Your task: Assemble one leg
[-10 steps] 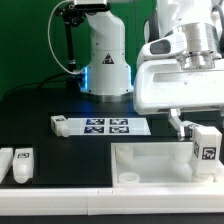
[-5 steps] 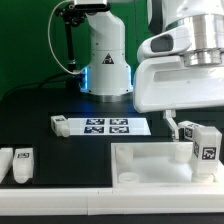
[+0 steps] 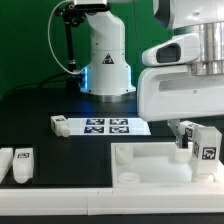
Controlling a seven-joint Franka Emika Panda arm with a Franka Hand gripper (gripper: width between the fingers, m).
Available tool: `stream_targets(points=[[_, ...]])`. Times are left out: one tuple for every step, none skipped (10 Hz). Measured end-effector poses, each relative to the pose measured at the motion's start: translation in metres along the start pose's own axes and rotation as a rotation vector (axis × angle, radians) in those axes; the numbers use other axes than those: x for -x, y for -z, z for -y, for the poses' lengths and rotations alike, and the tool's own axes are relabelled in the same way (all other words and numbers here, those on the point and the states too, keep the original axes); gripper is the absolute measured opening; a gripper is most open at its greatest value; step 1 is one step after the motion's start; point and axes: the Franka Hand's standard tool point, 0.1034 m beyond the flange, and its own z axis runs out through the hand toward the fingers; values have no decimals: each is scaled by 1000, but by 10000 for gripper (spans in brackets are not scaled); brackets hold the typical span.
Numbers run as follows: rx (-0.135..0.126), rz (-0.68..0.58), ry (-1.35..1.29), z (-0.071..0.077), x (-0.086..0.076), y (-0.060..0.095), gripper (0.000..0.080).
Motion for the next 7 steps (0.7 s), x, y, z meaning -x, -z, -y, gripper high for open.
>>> stream_targets(points=[[0,0,-20,0,0,0,495],[-1,0,-35,0,0,0,495],[-1,0,-103,0,0,0,346],[4,-1,-185,-4,-1,0,294],[5,-1,-226,-5,-1,0,294],[6,0,-329,-6,0,-1,294],[11,9,-494,-9,1,-1,293]])
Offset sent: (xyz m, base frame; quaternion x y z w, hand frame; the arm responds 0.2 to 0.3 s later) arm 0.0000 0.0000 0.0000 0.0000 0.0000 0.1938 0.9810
